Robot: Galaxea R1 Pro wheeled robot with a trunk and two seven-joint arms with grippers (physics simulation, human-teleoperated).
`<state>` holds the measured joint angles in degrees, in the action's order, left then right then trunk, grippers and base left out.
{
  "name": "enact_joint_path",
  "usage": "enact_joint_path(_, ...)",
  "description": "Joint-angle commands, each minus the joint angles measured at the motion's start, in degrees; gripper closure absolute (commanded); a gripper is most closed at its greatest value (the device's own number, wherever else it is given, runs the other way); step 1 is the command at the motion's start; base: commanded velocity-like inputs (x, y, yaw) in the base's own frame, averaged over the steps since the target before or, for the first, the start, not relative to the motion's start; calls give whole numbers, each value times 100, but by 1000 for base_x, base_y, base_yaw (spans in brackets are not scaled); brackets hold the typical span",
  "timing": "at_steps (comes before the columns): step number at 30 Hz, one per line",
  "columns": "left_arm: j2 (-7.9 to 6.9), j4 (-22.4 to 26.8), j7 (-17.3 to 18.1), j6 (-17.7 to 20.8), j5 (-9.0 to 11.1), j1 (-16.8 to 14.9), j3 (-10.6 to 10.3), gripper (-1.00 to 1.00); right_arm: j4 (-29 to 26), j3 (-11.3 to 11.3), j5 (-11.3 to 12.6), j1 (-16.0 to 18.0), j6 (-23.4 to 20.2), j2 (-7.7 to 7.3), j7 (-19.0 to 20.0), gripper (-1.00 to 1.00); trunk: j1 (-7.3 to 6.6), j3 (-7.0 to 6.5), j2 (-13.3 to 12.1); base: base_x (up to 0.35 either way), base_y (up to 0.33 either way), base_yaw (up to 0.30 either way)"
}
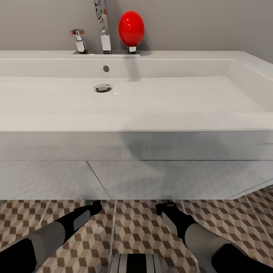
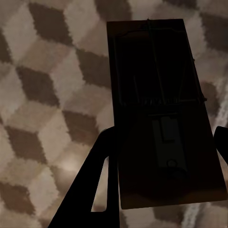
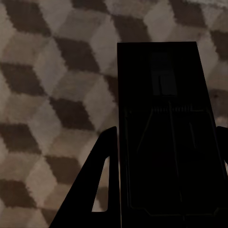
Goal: Take the four mousetraps from the cabinet in the bathroom and place them on the bathroom floor. Make sure all four end up on the same floor surface, and ensure that at least two of them are either under or directly next to the same bathroom sink.
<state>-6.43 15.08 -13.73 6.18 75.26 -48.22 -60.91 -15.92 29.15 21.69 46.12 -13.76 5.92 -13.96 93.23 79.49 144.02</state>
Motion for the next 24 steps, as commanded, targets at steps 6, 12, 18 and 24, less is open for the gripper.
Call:
enact_joint_path(6, -7, 23, -59, 23, 15, -3, -35, 100, -14, 46, 46, 3, -30, -3, -28, 100, -1, 51, 2, 0, 0, 0)
enact_joint_path(12, -7, 23, -59, 24, 15, -3, -35, 100, -15, 46, 46, 3, -30, -3, -28, 100, -1, 94, 2, 0, 0, 0)
enact_joint_path(18, -9, 22, -59, 24, 15, -3, -36, 100, -16, 46, 47, 3, -30, -3, -28, 100, -1, 142, 2, 55, 0, 0)
enact_joint_path(24, -3, 28, -61, 19, 8, -6, -38, 100, -16, 46, 46, 3, -30, -3, -28, 100, -1, 163, 2, 117, 0, 0)
